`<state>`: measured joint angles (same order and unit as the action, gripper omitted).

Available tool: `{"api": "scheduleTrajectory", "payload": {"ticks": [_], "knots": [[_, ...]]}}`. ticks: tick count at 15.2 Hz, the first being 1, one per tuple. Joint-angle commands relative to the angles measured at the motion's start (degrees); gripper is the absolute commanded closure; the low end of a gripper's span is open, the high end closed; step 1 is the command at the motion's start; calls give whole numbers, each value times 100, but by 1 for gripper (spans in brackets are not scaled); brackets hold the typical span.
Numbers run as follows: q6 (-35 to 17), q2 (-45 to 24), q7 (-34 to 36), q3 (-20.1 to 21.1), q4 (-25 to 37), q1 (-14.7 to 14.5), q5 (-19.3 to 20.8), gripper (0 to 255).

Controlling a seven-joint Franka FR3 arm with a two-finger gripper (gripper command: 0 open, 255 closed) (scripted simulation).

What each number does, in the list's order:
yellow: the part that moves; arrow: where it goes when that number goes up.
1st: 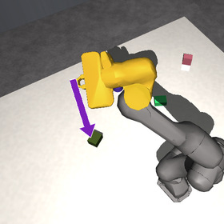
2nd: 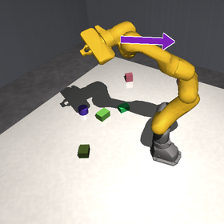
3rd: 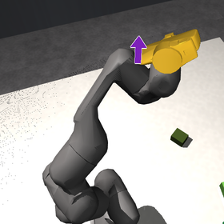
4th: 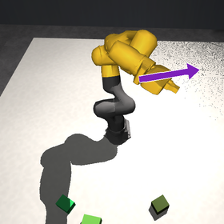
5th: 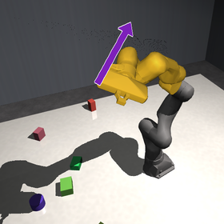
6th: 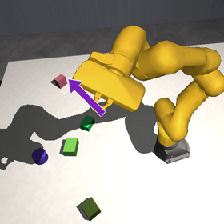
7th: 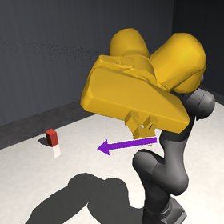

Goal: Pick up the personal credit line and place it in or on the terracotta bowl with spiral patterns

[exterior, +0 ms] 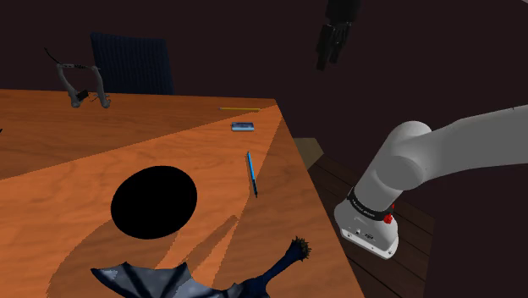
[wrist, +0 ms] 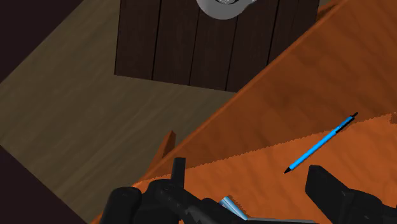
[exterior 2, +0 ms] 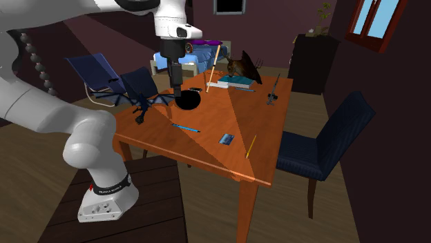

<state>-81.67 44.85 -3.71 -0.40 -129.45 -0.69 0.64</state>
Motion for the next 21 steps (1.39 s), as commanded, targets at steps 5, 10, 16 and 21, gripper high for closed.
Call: {"api": "scheduleTrajectory", "payload": {"ticks": [5,10,16,21], "knots": [[-1206,170,-702,-332,-885,-203,-8,0],[-2770,45,-1632,-787,-1744,-501,-91,0],[-4699,-639,-2937,-1458,-2355,-1087,-420,0],[-6198,-1564,-4389,-2264,-2459,-2027,-1155,0]]}}
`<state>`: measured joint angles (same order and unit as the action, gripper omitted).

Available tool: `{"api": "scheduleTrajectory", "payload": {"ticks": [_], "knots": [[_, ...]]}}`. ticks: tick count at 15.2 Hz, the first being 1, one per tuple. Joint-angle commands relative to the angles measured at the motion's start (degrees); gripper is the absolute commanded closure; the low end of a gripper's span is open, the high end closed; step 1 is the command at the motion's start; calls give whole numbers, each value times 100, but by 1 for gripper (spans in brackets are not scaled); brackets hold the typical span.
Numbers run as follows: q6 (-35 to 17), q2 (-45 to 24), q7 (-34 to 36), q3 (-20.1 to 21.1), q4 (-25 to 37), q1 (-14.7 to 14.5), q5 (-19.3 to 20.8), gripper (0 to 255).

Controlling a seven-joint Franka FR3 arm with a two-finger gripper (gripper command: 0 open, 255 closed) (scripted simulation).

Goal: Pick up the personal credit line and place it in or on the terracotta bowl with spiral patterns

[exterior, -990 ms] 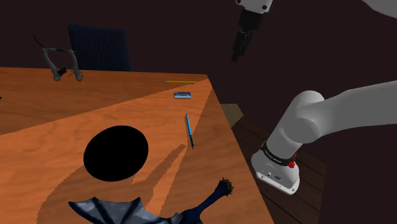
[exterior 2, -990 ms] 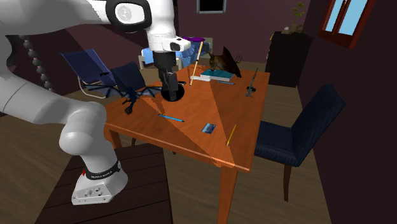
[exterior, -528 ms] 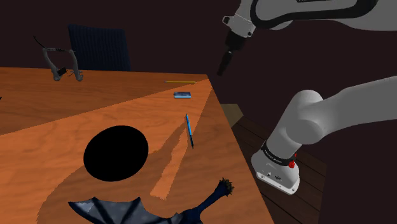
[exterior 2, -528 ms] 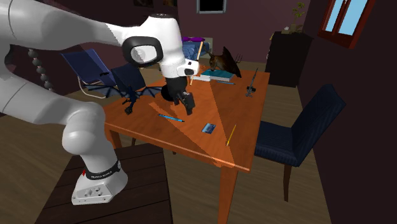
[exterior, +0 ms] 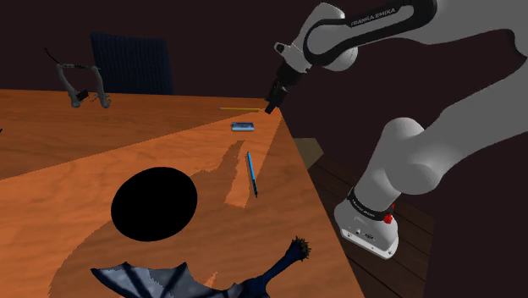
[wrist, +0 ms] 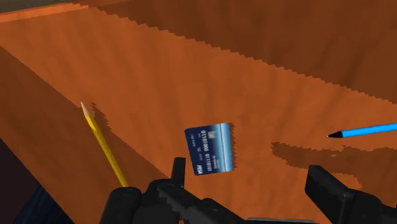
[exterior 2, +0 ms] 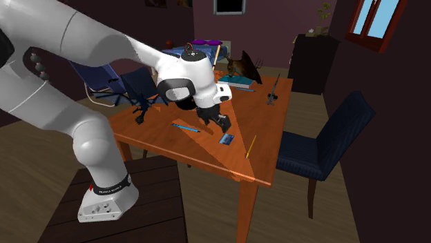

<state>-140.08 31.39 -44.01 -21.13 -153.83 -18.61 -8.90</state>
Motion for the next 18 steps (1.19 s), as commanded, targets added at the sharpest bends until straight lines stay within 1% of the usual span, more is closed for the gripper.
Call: {"api": "scheduleTrajectory", "payload": {"ticks": [1,3,4,6,7,10,14,15,18], "knots": [[-620,-423,-722,-401,7,-503,-439,0],[-1086,-836,-1544,-907,115,-1159,-1040,0],[-1278,-1044,-2018,-1199,198,-1541,-1421,0],[-1550,-1470,-3115,-1860,430,-2408,-2371,0],[-1605,-1654,-3618,-2157,552,-2792,-2830,0],[-1700,-1970,-4031,-2397,662,-3170,-3402,0],[-1708,-2465,-4686,-2664,860,-3607,-4315,0],[-1697,-2544,-4786,-2686,893,-3651,-4456,0],[-1695,-2545,-4788,-2672,893,-3638,-4459,0]]}}
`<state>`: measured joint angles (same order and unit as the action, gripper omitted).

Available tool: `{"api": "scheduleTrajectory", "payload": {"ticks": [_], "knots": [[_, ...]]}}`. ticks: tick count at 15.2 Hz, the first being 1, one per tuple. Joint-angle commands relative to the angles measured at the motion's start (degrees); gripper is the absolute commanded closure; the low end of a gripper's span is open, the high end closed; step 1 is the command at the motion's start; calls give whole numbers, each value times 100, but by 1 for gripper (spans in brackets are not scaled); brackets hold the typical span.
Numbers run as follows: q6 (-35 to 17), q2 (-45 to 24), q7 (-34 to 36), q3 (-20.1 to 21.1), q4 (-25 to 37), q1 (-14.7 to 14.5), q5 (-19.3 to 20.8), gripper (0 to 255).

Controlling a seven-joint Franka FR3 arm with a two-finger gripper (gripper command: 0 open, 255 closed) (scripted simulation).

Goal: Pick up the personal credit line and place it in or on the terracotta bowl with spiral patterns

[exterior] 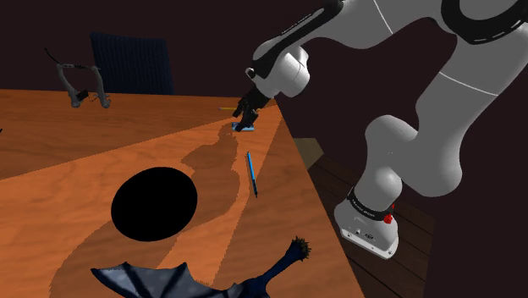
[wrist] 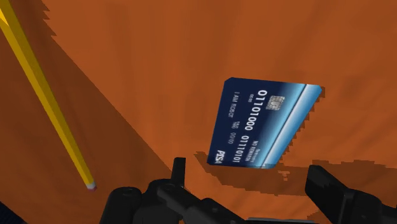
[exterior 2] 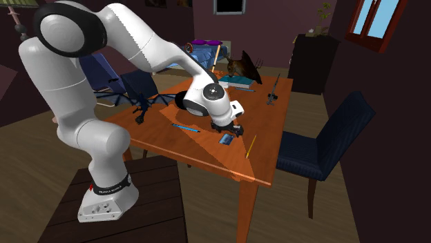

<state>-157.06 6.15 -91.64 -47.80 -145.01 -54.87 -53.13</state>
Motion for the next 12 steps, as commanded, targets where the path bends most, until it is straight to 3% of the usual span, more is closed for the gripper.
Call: {"api": "scheduleTrajectory", "payload": {"ticks": [1,4,5,12], "knots": [[3,-21,-25,-5,11,-11,-37,0],[3,-21,-25,-5,11,-11,-37,0],[3,-21,-25,-5,11,-11,-37,255],[4,-21,-24,-6,12,-10,-35,255]]}}
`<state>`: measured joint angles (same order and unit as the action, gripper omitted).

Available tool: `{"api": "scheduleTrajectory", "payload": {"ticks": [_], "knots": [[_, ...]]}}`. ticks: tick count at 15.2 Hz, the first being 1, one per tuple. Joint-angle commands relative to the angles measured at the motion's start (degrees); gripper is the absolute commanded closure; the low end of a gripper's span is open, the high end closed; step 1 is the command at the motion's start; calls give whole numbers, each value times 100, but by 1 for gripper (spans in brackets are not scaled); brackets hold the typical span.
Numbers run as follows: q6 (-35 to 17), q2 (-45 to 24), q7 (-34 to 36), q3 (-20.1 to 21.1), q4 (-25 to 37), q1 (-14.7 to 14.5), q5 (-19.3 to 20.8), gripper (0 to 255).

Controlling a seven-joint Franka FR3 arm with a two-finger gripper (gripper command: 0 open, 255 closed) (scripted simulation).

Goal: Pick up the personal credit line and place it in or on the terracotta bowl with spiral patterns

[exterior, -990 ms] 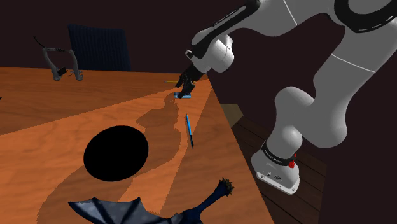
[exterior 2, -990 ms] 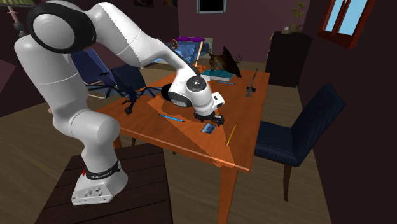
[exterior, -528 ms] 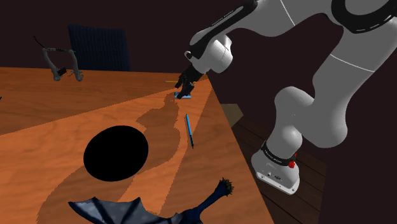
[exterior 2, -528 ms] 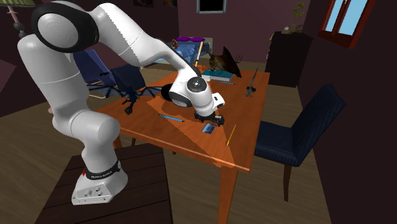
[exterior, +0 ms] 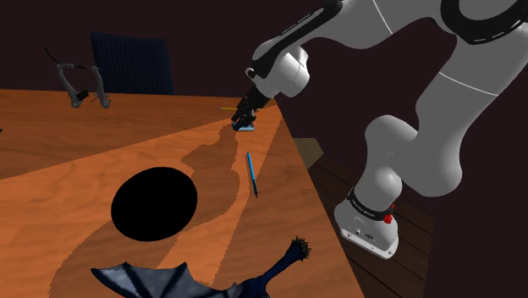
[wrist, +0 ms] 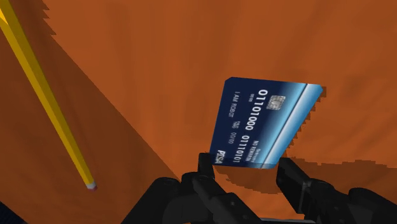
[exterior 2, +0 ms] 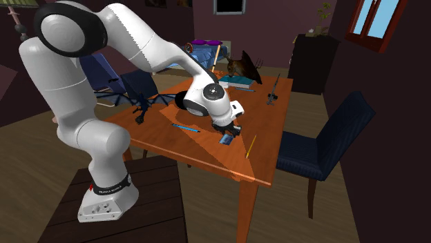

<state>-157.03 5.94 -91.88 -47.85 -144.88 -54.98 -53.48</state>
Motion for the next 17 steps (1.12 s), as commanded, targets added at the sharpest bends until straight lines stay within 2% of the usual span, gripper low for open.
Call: {"api": "scheduleTrajectory", "payload": {"ticks": [1,2,6,10,17], "knots": [[1,-1,0,0,-1,0,0,255],[-1,-1,-1,1,-2,-1,-1,255],[15,388,755,215,-61,268,884,255],[142,698,1396,496,-64,605,1607,255],[515,1118,2238,955,43,1131,2500,255]]}}
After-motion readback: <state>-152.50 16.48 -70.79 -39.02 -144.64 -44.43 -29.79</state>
